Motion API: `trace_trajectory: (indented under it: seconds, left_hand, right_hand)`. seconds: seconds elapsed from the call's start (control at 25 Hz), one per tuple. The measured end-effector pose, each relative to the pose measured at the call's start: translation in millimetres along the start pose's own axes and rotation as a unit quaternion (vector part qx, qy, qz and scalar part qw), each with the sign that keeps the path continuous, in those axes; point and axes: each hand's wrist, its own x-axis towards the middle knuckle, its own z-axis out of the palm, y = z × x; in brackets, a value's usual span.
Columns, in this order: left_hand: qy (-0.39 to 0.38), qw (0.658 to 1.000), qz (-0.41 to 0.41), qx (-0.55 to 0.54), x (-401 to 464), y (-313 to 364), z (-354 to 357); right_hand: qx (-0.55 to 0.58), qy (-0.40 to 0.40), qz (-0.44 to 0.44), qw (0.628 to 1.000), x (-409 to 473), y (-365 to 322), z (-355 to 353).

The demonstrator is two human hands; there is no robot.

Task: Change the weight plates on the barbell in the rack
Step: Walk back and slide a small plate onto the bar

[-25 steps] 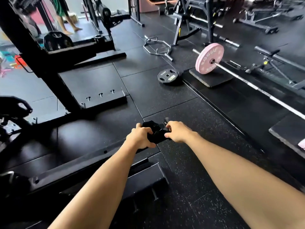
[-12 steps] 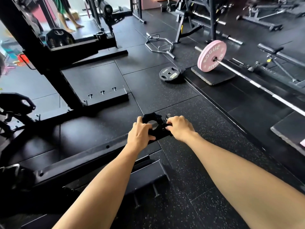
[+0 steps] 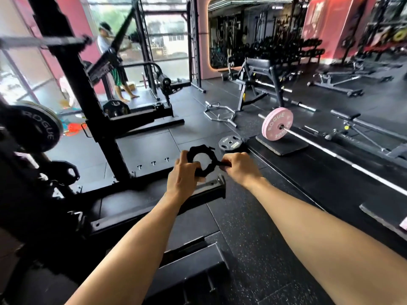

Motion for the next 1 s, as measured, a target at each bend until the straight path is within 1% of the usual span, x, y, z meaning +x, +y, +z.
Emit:
trace_trajectory:
  seconds: [0.08, 0.16, 0.24, 0.36, 0.44, 0.52, 0.6, 0.68, 0.8, 1.0]
  left_hand:
    - [0.034, 0.999, 0.001, -0.027, -30, 23, -42]
    - [0.048, 0.997, -0.014, -0.05, -58, 44, -88]
    - [0.054, 0.998, -0.012, 0.004, -85, 61, -128]
    - [0.085, 0.996, -0.013, 0.028, -122, 85, -179]
    - [0.123, 0.992, -0.004, 0.036, -145, 98, -213]
    - [0.147, 0.988, 0.007, 0.045, -166, 107, -248]
    - [0.159, 0.985, 0.001, 0.065, -180, 114, -279]
    - [0.184, 0.98, 0.001, 0.078, -197, 117, -310]
    - [0.223, 0.972, 0.027, 0.069, -218, 116, -350]
    - [0.259, 0.964, 0.057, -0.007, -275, 119, -412]
  right_hand:
    - [0.017, 0.021, -0.029, 0.999, -30, -24, -35]
    - [0.039, 0.031, -0.042, 0.998, -61, -51, -70]
    - [0.064, 0.028, -0.05, 0.996, -90, -73, -100]
    - [0.131, 0.044, -0.063, 0.988, -126, -104, -137]
    - [0.224, 0.031, -0.049, 0.973, -147, -130, -161]
    - [0.316, -0.002, -0.028, 0.948, -165, -159, -183]
    - [0.372, -0.024, -0.022, 0.928, -178, -186, -201]
    - [0.413, -0.028, -0.04, 0.91, -193, -217, -218]
    - [0.45, -0.016, -0.071, 0.89, -215, -258, -239]
    - [0.459, 0.003, -0.096, 0.883, -256, -313, -256]
